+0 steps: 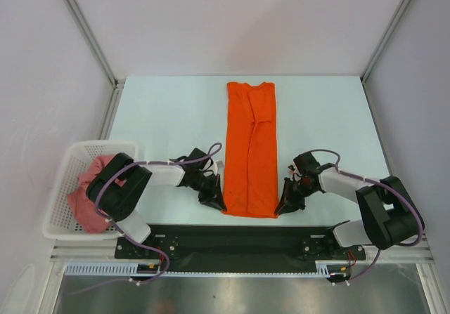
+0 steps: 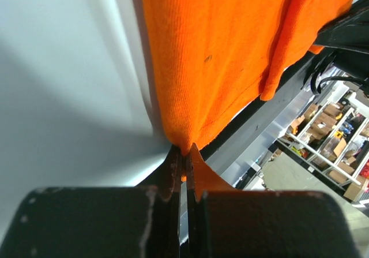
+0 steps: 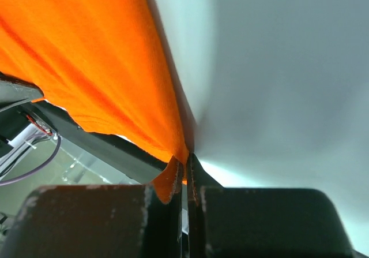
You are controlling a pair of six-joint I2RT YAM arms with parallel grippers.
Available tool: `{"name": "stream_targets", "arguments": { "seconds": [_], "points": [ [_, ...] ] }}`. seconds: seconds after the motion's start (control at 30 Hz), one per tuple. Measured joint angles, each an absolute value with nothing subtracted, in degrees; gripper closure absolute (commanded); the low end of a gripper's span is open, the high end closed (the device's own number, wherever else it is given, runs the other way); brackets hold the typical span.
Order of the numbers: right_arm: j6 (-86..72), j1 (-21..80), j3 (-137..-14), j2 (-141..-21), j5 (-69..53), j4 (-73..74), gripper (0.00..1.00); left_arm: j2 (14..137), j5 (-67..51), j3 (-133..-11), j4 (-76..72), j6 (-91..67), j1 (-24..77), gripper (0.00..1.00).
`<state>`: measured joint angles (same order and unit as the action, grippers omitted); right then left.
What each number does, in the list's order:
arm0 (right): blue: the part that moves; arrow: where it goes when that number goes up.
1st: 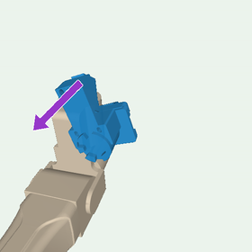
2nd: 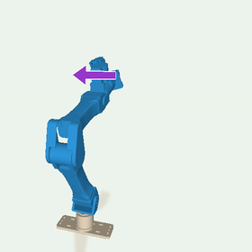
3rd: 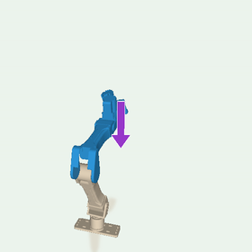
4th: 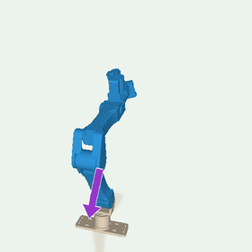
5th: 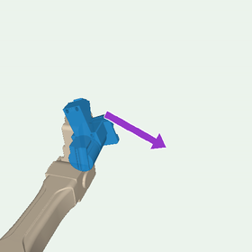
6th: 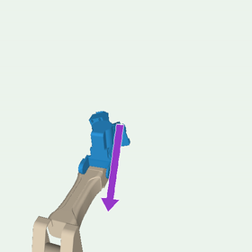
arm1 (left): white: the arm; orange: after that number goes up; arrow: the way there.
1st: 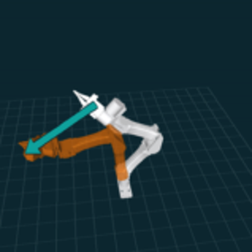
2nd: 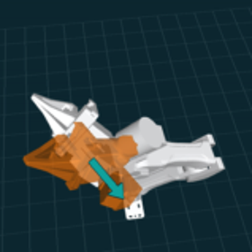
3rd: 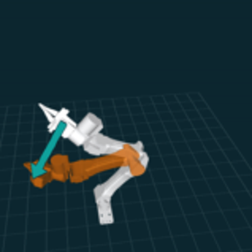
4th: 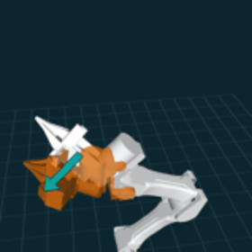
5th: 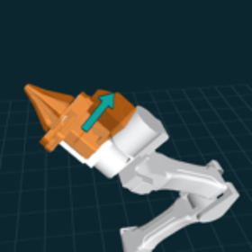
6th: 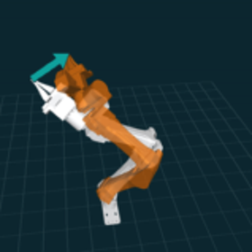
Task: Fold and stack the t-shirts
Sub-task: Fold the tshirt
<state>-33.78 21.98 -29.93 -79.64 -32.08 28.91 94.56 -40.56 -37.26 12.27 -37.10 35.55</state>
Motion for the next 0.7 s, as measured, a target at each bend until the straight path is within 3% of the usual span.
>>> {"name": "stream_targets", "arguments": {
  "seconds": [0.3, 0.7],
  "points": [
    [-33.1, 19.1, -39.3, -77.3, -28.9, 33.4, 1.00, 94.5, -35.0, -46.9, 19.9, -36.4, 35.9, 1.00],
    [-28.7, 9.4, -70.3, -100.6, -28.9, 35.4, 1.00, 109.1, -33.0, -77.5, 24.6, -36.6, 24.0, 1.00]
  ]
}}
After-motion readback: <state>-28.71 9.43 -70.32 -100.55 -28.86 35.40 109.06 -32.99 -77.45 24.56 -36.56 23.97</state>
